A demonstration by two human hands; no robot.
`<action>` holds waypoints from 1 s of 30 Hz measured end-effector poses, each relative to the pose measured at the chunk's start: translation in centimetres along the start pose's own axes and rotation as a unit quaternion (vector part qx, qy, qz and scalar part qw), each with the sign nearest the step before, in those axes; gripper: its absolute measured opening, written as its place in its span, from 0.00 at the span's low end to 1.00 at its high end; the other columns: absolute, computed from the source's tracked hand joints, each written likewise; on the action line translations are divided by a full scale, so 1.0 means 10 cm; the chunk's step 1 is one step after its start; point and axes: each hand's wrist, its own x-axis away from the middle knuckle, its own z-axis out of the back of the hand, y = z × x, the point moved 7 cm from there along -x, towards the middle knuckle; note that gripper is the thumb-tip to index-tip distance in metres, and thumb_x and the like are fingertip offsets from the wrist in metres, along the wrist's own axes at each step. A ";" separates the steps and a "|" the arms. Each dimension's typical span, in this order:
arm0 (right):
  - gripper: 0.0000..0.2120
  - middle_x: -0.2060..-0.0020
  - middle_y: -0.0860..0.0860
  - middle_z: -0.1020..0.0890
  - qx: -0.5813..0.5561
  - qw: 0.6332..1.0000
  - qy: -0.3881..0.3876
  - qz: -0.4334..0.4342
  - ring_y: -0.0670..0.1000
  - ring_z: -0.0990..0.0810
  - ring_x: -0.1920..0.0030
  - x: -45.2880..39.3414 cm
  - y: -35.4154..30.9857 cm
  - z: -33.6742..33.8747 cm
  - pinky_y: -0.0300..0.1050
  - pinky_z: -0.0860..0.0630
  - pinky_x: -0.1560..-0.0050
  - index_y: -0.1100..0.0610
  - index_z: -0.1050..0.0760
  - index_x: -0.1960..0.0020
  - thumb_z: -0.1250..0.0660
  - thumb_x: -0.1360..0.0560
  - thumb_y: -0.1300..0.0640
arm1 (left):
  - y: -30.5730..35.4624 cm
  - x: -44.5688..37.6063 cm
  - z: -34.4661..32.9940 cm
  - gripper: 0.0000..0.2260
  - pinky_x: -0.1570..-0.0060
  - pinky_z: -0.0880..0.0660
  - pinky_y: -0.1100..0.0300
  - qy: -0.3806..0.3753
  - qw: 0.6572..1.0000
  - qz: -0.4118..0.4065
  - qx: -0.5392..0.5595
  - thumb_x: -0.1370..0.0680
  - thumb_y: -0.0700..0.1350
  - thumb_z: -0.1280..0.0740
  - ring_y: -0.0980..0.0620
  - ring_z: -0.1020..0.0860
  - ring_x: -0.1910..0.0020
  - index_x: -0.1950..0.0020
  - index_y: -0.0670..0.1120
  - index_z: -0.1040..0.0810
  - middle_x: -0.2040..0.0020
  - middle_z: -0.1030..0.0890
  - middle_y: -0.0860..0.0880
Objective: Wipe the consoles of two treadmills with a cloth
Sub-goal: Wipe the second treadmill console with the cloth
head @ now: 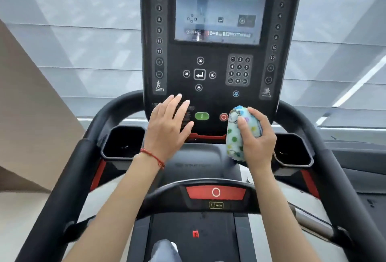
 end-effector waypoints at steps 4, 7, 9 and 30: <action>0.14 0.48 0.52 0.21 -0.003 0.999 0.030 0.016 0.50 0.22 0.48 -0.37 -0.11 -0.27 0.49 0.23 0.45 0.48 0.24 0.46 0.31 0.31 0.48 | -0.27 -0.38 -0.14 0.21 0.39 0.30 0.43 0.006 1.000 -0.013 0.004 0.23 0.50 0.41 0.40 0.29 0.36 0.36 0.39 0.26 0.37 0.26 0.39; 0.15 0.48 0.52 0.20 0.009 0.998 0.046 0.030 0.48 0.21 0.49 -0.69 -0.23 -0.40 0.47 0.23 0.46 0.48 0.24 0.46 0.31 0.31 0.47 | -0.41 -0.60 -0.19 0.21 0.38 0.31 0.43 0.016 1.000 -0.006 0.005 0.22 0.50 0.41 0.41 0.31 0.34 0.35 0.39 0.26 0.36 0.26 0.39; 0.15 0.48 0.52 0.20 0.010 0.997 0.053 0.050 0.47 0.21 0.49 -0.91 -0.34 -0.45 0.46 0.22 0.47 0.51 0.24 0.45 0.31 0.30 0.48 | -0.46 -0.71 -0.22 0.20 0.37 0.32 0.43 0.028 1.000 -0.006 0.010 0.22 0.49 0.41 0.41 0.32 0.33 0.35 0.40 0.26 0.35 0.27 0.39; 0.17 0.53 0.60 0.24 0.206 0.941 0.130 0.236 0.57 0.22 0.60 -2.17 -1.07 -1.05 0.42 0.31 0.63 0.56 0.24 0.42 0.34 0.25 0.47 | -0.83 -0.98 -0.46 0.21 0.32 0.39 0.43 0.083 0.994 0.027 -0.058 0.22 0.47 0.41 0.40 0.38 0.30 0.32 0.40 0.29 0.31 0.32 0.38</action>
